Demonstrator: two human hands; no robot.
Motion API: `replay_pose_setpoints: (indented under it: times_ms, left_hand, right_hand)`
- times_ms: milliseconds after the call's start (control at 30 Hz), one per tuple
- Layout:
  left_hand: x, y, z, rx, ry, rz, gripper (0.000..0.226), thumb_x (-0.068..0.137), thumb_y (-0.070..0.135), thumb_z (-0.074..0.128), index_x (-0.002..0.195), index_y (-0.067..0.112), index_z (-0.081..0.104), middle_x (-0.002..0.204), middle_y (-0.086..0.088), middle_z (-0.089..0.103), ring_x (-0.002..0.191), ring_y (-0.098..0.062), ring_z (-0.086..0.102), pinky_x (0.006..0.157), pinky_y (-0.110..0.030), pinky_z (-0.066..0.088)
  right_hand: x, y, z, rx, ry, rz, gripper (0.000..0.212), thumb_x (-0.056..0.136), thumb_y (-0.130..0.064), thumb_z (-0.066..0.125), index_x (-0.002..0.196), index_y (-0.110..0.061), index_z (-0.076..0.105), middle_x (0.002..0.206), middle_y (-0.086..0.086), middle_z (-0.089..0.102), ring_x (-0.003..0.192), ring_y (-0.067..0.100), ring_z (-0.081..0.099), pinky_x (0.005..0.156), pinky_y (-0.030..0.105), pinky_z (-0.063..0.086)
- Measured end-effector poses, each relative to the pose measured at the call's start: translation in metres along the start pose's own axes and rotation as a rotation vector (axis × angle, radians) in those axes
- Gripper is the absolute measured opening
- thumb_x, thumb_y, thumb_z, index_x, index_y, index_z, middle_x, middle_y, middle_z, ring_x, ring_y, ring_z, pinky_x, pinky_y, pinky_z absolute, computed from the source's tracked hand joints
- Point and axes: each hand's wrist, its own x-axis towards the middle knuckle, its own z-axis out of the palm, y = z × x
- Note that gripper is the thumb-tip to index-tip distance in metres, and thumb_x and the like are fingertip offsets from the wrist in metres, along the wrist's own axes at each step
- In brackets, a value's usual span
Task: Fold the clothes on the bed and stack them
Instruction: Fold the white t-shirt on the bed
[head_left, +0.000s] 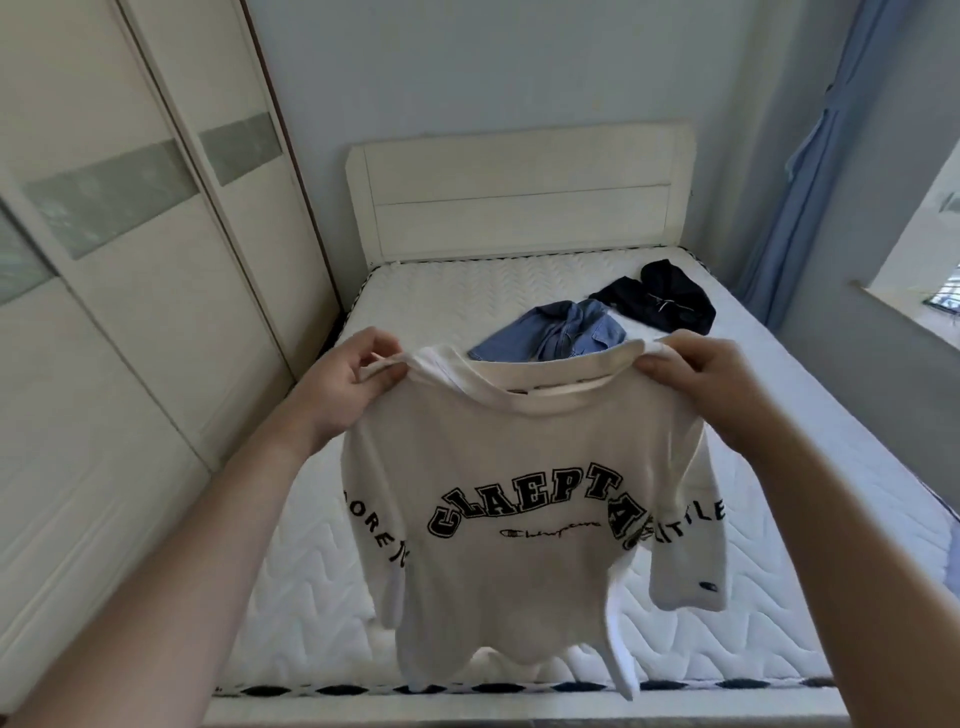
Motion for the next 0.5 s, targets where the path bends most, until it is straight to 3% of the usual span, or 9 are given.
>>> replay_pose_setpoints:
  times_ms: [100, 267, 367, 500]
  left_hand:
    - [0.018, 0.012, 0.0, 0.082, 0.087, 0.015, 0.008, 0.09, 0.033, 0.068, 0.09, 0.039, 0.062, 0.086, 0.02, 0.067, 0.078, 0.006, 0.06, 0.07, -0.009, 0.042]
    - [0.043, -0.001, 0.005, 0.093, 0.164, -0.07, 0.012, 0.081, 0.038, 0.077, 0.087, 0.038, 0.066, 0.089, 0.018, 0.072, 0.082, 0.007, 0.064, 0.074, -0.015, 0.043]
    - [0.056, -0.019, 0.006, 0.059, 0.164, -0.102, 0.016, 0.076, 0.036, 0.082, 0.084, 0.038, 0.068, 0.084, 0.013, 0.072, 0.076, 0.002, 0.065, 0.074, -0.019, 0.046]
    - [0.077, -0.05, 0.004, 0.173, 0.132, -0.126, 0.015, 0.071, 0.044, 0.082, 0.079, 0.039, 0.07, 0.081, 0.019, 0.072, 0.077, 0.01, 0.063, 0.067, -0.002, 0.042]
  right_hand:
    - [0.016, -0.012, 0.001, -0.051, 0.045, -0.029, 0.001, 0.082, -0.034, 0.076, 0.084, -0.033, 0.076, 0.084, -0.009, 0.072, 0.078, 0.001, 0.066, 0.063, 0.012, 0.049]
    - [0.041, 0.003, 0.018, -0.119, 0.086, 0.042, 0.007, 0.083, -0.03, 0.076, 0.078, -0.035, 0.075, 0.074, -0.01, 0.072, 0.069, 0.0, 0.064, 0.058, 0.012, 0.046]
    - [0.049, 0.024, 0.026, -0.158, 0.118, 0.085, 0.007, 0.084, -0.032, 0.075, 0.078, -0.036, 0.076, 0.073, -0.009, 0.071, 0.067, 0.001, 0.062, 0.061, 0.021, 0.048]
    - [0.066, 0.049, 0.039, -0.23, 0.127, 0.146, 0.009, 0.081, -0.039, 0.076, 0.078, -0.047, 0.073, 0.072, -0.011, 0.071, 0.066, 0.005, 0.064, 0.064, 0.029, 0.049]
